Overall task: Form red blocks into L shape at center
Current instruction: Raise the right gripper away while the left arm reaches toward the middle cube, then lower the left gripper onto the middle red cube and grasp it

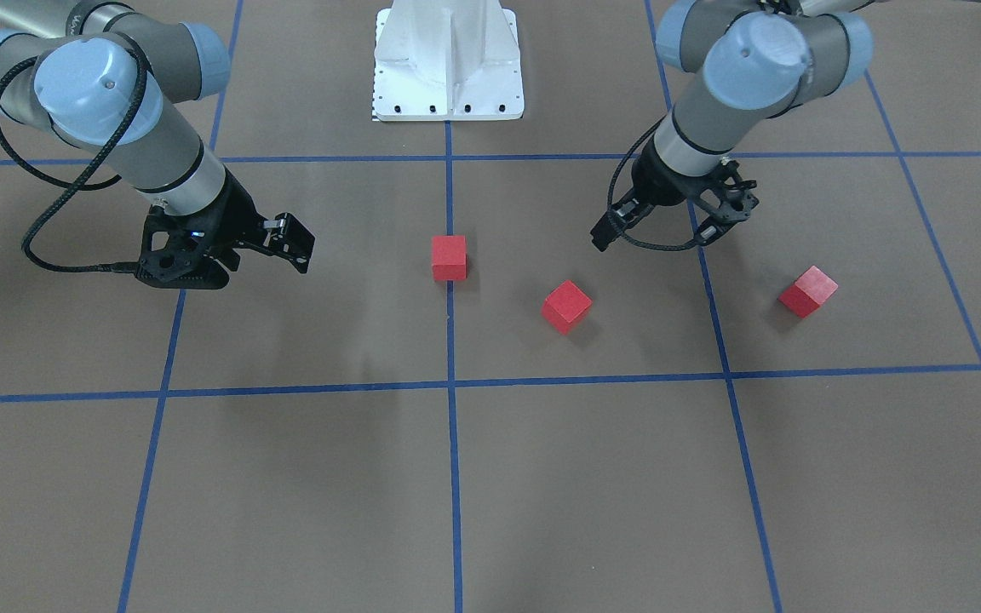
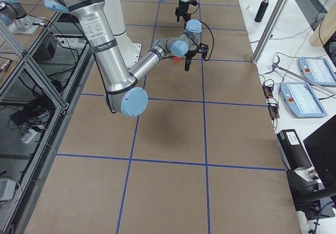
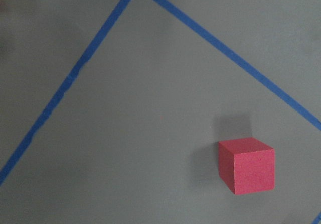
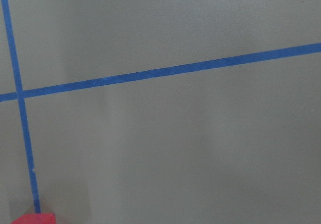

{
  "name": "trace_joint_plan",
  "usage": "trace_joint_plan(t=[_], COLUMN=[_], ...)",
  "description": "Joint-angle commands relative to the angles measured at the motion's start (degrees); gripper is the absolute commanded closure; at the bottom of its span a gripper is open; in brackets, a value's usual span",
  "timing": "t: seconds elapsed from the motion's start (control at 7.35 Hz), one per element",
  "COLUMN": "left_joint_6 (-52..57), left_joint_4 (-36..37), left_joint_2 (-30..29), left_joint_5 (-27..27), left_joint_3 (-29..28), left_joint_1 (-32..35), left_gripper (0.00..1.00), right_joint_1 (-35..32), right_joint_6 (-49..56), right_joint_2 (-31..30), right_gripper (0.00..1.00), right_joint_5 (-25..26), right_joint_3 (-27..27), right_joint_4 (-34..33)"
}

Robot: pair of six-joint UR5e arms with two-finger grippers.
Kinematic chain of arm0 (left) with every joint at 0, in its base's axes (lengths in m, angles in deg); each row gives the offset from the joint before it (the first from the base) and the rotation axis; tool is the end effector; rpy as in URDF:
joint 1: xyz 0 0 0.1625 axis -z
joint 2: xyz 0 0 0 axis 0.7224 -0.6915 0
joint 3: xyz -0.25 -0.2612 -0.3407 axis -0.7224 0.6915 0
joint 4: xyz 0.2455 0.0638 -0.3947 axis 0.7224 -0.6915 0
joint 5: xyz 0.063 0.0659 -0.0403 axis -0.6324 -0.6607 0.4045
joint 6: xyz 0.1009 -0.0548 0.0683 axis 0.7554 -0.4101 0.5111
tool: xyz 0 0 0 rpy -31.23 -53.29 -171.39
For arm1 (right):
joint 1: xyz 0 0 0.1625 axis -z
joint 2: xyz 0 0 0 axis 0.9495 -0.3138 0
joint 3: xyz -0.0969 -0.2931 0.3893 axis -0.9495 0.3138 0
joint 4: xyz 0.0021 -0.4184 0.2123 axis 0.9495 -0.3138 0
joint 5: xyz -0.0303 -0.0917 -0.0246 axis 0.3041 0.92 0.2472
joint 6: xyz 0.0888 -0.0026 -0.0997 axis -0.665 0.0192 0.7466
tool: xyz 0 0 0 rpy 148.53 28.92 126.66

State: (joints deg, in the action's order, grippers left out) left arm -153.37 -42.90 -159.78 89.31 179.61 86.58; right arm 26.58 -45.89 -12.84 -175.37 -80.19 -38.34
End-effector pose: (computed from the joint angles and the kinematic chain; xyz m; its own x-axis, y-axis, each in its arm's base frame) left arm 0.5041 -0.5065 0.3192 0.4536 -0.6532 -0.6063 0.3612 0.7566 -0.5450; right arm -0.4612 -0.5437 0.3376 0.5903 0.1476 0.7935 -0.0833 0.9890 -0.1220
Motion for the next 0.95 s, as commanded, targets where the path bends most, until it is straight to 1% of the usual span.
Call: trace_joint_plan(t=[0.0,0.14,0.27,0.41,0.68,0.82], left_joint_6=[-1.66,-1.05,1.05,1.41,2.29,3.25], left_joint_4=[-0.11,-0.28,-0.2,-0.28,-0.28,-0.28], left_joint_2=[-7.86,-7.98,-8.06,-8.15,-10.6,-10.7], left_joint_5=[-2.08,-2.34,-4.52,-4.89,-4.98,-5.42], left_joint_3=[-8.49,-8.78,-8.96,-10.79,-13.96,-14.84], left_joint_1=[-1.39,-1.39,-1.48,-1.48,-2.01,-2.01], left_gripper=[0.0,0.0,0.0,0.0,0.0,0.0], right_joint_1=[-0.05,-0.05,-0.05,0.04,0.04,0.04], right_joint_6=[0.04,0.04,0.04,0.04,0.04,0.04], right_joint_2=[-1.22,-1.22,-1.22,-1.22,-1.22,-1.22], right_gripper=[0.0,0.0,0.0,0.0,0.0,0.0], right_joint_5=[0.16,0.25,0.25,0.25,0.78,0.78], right_joint_3=[-1.57,-1.58,-1.58,-1.58,-1.67,-1.67], right_joint_4=[0.01,0.01,0.01,0.01,0.01,0.01])
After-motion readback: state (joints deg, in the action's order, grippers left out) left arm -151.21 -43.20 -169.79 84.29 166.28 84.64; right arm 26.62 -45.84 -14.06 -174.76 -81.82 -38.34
